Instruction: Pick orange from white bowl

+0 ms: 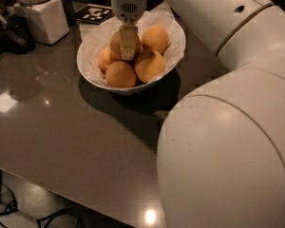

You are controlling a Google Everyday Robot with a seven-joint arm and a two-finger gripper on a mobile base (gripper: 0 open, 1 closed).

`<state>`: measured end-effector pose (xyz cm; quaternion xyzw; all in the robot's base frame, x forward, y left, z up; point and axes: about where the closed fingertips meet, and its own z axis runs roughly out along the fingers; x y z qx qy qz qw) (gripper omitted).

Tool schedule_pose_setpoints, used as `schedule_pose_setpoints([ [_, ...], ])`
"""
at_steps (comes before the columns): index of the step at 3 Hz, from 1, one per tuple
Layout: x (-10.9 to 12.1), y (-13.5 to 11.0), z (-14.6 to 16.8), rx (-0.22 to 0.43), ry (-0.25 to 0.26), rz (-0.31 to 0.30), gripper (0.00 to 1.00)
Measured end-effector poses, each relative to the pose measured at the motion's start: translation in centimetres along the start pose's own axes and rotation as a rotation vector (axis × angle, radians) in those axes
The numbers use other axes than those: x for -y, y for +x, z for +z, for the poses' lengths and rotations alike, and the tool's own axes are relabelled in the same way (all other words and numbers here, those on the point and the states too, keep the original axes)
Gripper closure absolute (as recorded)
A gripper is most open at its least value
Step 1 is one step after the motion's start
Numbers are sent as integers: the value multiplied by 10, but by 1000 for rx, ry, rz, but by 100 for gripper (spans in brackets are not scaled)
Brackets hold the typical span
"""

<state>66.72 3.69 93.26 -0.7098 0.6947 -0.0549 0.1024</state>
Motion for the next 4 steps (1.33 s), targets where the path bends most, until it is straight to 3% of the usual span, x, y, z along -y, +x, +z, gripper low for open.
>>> schedule_pose_setpoints([
  [1,0,0,0,1,1,0,82],
  [2,-4,4,-12,60,60,-4,100],
  [4,-57,40,-48,316,195,-6,100],
])
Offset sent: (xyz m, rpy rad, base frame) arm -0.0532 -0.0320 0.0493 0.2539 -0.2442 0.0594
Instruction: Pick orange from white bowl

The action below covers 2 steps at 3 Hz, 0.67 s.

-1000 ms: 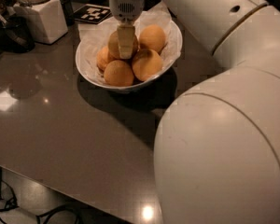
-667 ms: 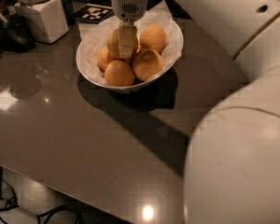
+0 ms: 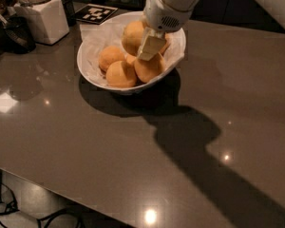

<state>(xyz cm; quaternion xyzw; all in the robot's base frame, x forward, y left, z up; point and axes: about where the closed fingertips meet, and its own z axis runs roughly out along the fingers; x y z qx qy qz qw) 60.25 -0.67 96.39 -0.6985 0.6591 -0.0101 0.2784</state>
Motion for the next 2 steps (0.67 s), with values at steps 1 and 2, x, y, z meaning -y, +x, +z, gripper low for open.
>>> schedule_pose_setpoints([
  [1,4,11,-7,11,22,33,100],
  [2,-21,-12,-20,-57,-55,48,100],
])
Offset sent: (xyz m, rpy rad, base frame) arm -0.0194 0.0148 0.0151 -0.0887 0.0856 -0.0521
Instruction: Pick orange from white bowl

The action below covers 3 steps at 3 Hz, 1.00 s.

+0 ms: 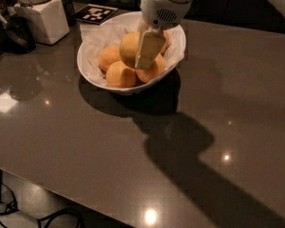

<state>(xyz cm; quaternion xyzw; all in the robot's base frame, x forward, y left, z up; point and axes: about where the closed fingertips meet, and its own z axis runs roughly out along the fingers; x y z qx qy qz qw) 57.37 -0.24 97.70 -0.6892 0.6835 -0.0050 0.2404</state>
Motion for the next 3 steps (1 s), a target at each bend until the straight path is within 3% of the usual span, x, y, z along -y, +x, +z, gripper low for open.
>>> schedule_pose_setpoints([
  [1,0,0,0,-1,-1,0,100],
  [3,-48,-3,-28,15,8,89,100],
])
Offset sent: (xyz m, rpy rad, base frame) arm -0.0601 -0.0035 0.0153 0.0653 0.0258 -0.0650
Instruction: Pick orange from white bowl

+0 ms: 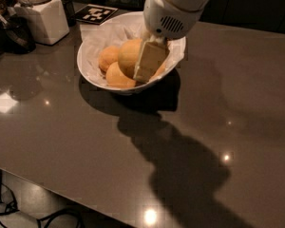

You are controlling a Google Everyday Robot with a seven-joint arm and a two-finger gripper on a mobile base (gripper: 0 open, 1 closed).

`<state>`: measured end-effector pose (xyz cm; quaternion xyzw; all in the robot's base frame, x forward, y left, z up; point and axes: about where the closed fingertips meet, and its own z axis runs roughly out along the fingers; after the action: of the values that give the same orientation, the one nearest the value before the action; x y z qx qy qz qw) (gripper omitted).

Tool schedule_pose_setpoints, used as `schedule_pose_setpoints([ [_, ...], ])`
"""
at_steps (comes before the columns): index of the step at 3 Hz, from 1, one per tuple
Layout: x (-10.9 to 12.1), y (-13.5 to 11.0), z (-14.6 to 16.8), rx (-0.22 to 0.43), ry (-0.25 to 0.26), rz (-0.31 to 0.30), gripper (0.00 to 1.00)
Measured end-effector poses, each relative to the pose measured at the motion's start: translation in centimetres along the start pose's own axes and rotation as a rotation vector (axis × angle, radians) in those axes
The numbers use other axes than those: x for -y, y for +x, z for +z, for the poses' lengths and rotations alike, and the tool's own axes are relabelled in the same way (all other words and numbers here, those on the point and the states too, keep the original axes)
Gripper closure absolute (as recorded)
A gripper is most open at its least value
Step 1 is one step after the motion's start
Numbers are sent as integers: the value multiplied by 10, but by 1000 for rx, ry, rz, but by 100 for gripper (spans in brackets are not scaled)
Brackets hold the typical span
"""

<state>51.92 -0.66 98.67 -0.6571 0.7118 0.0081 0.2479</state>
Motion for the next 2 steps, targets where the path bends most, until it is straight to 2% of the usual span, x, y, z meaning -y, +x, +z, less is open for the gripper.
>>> schedule_pose_setpoints([
  [2,-43,-2,-14,-20,-21,95,100],
])
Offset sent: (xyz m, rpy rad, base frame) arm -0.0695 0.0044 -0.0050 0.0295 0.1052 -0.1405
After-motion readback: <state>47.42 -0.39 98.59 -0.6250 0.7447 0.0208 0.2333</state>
